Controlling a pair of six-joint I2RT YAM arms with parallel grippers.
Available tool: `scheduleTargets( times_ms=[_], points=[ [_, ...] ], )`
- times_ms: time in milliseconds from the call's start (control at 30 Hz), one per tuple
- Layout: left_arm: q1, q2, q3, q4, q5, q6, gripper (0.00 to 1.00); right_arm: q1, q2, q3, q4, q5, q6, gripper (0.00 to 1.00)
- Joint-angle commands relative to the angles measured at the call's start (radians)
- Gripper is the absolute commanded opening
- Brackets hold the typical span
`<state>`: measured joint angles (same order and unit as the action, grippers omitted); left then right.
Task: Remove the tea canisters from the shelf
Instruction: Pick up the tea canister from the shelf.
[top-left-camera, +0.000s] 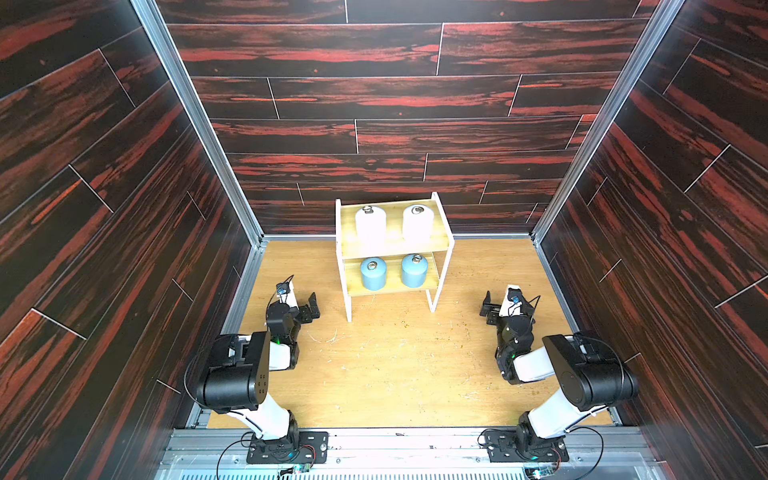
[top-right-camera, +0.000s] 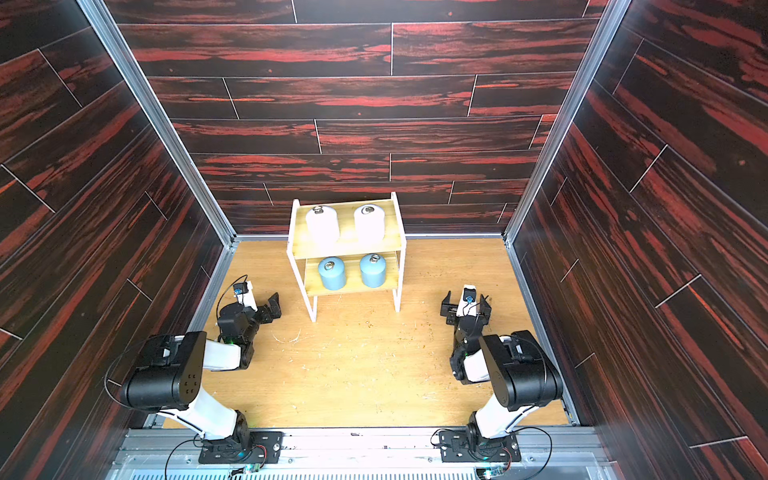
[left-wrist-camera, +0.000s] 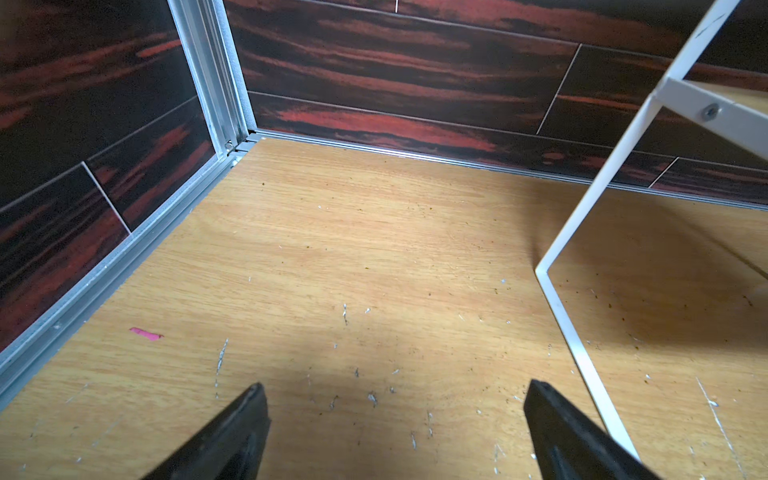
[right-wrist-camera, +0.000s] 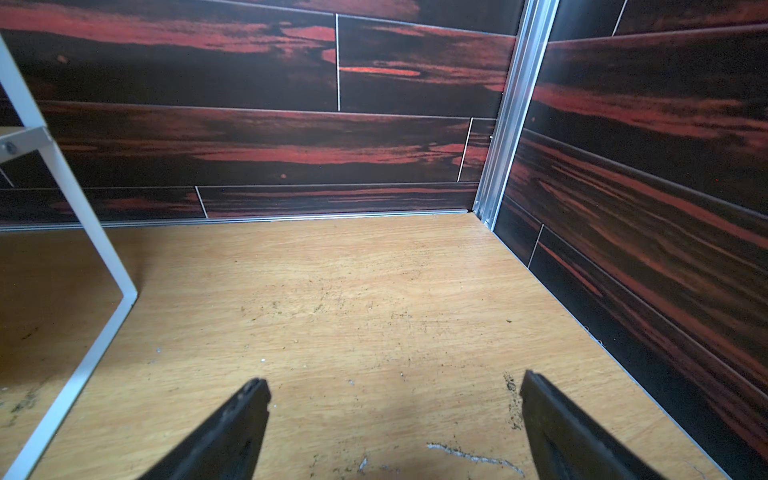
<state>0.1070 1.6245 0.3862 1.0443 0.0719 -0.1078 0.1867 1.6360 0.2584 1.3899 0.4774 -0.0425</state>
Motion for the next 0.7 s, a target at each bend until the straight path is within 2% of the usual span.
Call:
scheduleTargets(
  times_ms=[0, 100, 233, 400, 500, 567, 667],
  points=[
    [0.008, -0.039, -0.007, -0.018, 0.010, 0.009, 1.00, -0.004, -0.017, -0.008, 0.000, -0.006, -0.007, 0.98],
    [0.008, -0.102, 0.018, -0.121, 0.013, 0.007, 1.00, -0.005, -0.014, -0.003, -0.009, -0.006, -0.004, 0.98],
    [0.008, -0.265, 0.058, -0.341, 0.042, 0.014, 0.99, -0.007, -0.015, -0.002, -0.013, -0.011, -0.002, 0.98],
    [0.006, -0.416, 0.109, -0.533, 0.027, -0.075, 0.98, -0.006, -0.018, -0.006, -0.006, -0.011, -0.004, 0.97],
    [0.004, -0.467, 0.174, -0.693, 0.045, -0.083, 0.94, -0.004, -0.021, -0.010, 0.007, -0.007, -0.012, 0.97],
    [0.003, -0.504, 0.194, -0.749, 0.059, -0.088, 0.93, 0.001, -0.051, 0.010, -0.052, -0.004, -0.017, 0.97],
    [0.003, -0.570, 0.198, -0.784, 0.065, -0.101, 0.93, 0.004, -0.144, 0.097, -0.312, -0.019, -0.012, 0.96]
  ],
)
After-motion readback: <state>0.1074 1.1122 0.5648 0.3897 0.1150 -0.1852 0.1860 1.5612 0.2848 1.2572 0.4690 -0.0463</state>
